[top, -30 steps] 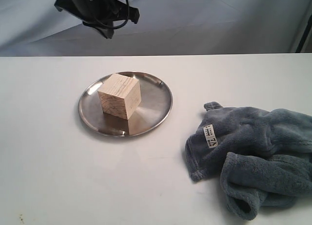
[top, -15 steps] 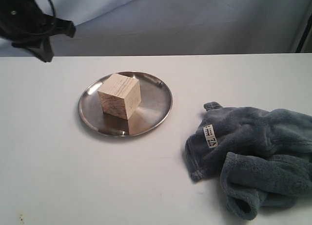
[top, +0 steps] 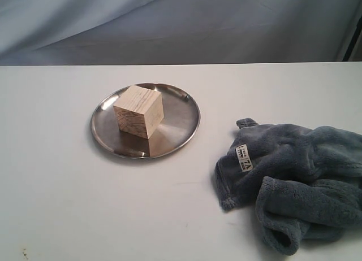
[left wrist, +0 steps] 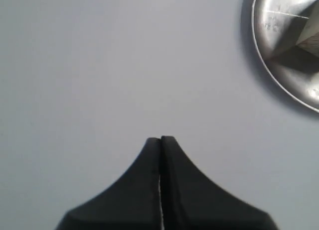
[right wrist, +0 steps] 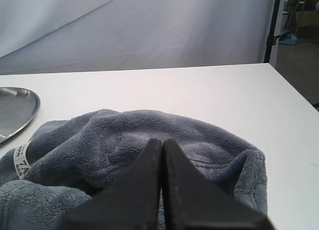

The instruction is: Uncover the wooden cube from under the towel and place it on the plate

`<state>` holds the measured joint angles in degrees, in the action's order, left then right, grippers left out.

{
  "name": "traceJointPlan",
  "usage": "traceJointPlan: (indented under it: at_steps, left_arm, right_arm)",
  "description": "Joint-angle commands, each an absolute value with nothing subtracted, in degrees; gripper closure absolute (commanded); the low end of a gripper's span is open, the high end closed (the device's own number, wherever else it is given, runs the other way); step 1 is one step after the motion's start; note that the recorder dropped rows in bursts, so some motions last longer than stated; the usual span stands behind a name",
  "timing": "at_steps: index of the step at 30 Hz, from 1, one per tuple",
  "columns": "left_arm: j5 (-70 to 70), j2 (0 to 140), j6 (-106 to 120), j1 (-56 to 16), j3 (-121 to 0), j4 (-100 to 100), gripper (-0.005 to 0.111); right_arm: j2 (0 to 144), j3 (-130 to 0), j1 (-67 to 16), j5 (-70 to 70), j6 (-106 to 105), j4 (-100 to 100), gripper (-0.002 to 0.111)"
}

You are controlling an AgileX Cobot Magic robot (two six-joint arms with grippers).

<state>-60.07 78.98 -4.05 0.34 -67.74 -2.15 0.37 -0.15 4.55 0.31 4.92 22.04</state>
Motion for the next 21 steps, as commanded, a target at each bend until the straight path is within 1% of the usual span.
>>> traceJointPlan:
  at_steps: [1, 9, 12, 14, 21]
  left_arm:
    - [-55.5, 72.6, -4.7, 0.8, -60.7, -0.8, 0.107]
    - [-51.6, 61.0, -4.7, 0.8, -48.6, 0.0, 0.107]
    - [-47.1, 51.7, -4.7, 0.8, -41.8, 1.2, 0.107]
    - [-45.9, 46.7, -4.7, 0.8, -39.4, 2.1, 0.107]
    - [-45.8, 26.8, -4.1, 0.8, -37.3, 3.7, 0.107]
  right_arm:
    - [0.0, 0.0, 4.5, 1.0, 5.1, 22.3, 0.105]
    - [0.0, 0.0, 4.5, 1.0, 5.1, 22.3, 0.105]
    - [0.0, 0.0, 4.5, 1.0, 5.1, 22.3, 0.105]
    - [0.0, 0.0, 4.5, 1.0, 5.1, 22.3, 0.105]
    - [0.0, 0.0, 4.5, 1.0, 5.1, 22.3, 0.105]
